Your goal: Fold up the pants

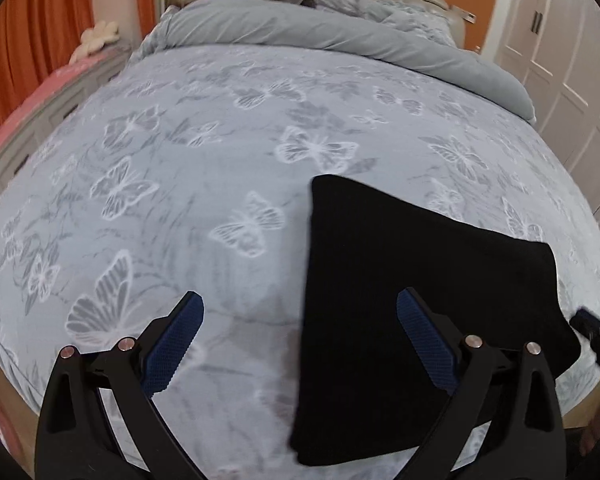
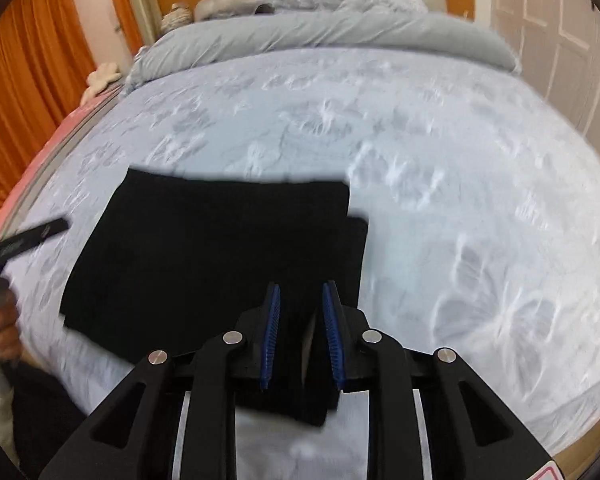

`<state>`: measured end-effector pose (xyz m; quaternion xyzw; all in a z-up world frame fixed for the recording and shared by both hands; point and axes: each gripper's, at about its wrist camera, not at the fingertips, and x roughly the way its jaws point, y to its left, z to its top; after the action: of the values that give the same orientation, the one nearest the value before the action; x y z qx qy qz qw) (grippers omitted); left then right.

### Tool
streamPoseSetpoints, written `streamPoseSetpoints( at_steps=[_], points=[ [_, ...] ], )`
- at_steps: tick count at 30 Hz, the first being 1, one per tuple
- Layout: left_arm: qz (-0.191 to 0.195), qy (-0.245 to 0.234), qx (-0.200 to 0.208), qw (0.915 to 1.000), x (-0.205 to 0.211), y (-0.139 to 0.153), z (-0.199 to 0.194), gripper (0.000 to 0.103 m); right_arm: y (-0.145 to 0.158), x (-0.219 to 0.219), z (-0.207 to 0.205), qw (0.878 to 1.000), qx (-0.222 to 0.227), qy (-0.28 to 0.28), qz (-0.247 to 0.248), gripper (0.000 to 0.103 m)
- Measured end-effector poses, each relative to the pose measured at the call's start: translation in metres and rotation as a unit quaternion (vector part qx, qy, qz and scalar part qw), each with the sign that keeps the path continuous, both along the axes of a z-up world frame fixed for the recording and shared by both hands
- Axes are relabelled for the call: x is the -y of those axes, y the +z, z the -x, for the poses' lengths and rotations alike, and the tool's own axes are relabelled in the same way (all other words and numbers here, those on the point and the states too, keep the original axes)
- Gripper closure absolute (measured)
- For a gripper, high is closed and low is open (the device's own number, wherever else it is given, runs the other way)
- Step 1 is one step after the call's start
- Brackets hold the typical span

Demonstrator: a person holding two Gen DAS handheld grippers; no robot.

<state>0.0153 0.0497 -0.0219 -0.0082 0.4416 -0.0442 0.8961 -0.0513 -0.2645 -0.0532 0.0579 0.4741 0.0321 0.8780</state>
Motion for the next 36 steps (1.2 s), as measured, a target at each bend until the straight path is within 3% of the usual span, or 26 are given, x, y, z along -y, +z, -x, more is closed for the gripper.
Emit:
streamPoseSetpoints(
  at_steps=[2,6,7,8,9,11,17,19,22,25,27,29,30,34,36],
  points=[
    [-0.013,-0.011,0.000,0.9999,0.012,-0.004,0.001,0.007,-0.021,0.005,0.004,1.000,-0.028,0.007,0.000,0.081],
    [-0.030,-0.029,-0.014,0.9990,0.029,-0.016,0.001,0.007,0.006,0.012,0.021,1.000,0.026,0.007,-0.012,0.080],
    [-0.031,-0.031,-0.018,0.9989,0.032,-0.019,0.000,0.007,0.006,0.013,0.022,0.999,0.033,0.009,-0.017,0.077],
    [-0.030,-0.031,-0.020,0.9988,0.033,-0.020,0.000,0.007,0.004,0.013,0.024,0.999,0.030,0.016,-0.022,0.063],
    [-0.027,-0.033,-0.024,0.9988,0.034,-0.021,0.000,0.007,-0.004,0.012,0.023,1.000,0.013,0.021,-0.016,0.058],
    [-0.020,-0.036,-0.030,0.9987,0.035,-0.023,-0.001,0.007,-0.024,0.008,0.016,0.999,-0.023,0.027,-0.006,0.057],
    [0.002,-0.036,-0.037,0.9987,0.032,-0.022,-0.001,0.007,-0.009,0.011,0.019,0.998,-0.009,0.022,-0.057,0.057],
    [0.002,-0.037,-0.038,0.9986,0.032,-0.022,-0.001,0.007,-0.025,0.001,0.009,0.997,-0.044,0.030,-0.055,0.062],
    [0.007,-0.037,-0.041,0.9985,0.028,-0.021,0.000,0.007,-0.022,-0.008,0.010,0.999,-0.026,0.038,-0.029,0.087],
    [0.013,-0.030,-0.035,0.9989,0.020,-0.017,0.003,0.007,0.007,-0.003,0.020,0.998,0.023,0.032,-0.048,0.089],
    [0.019,-0.028,-0.037,0.9987,0.016,-0.017,0.004,0.007,-0.004,0.000,0.015,0.999,0.006,0.025,-0.034,0.089],
    [0.020,-0.031,-0.045,0.9983,0.016,-0.021,0.004,0.007,-0.036,0.001,0.006,0.999,-0.041,0.025,-0.016,0.079],
    [0.019,-0.034,-0.055,0.9977,0.015,-0.026,0.004,0.007,-0.034,0.004,0.006,0.999,-0.032,0.022,-0.031,0.079],
    [0.038,-0.038,-0.073,0.9959,0.009,-0.031,0.006,0.007,-0.009,0.026,0.013,0.998,0.012,-0.020,-0.059,0.040],
    [0.064,-0.043,-0.086,0.9933,0.003,-0.032,0.008,0.007,-0.006,0.038,0.010,0.996,0.008,-0.040,-0.085,0.032]
  ],
)
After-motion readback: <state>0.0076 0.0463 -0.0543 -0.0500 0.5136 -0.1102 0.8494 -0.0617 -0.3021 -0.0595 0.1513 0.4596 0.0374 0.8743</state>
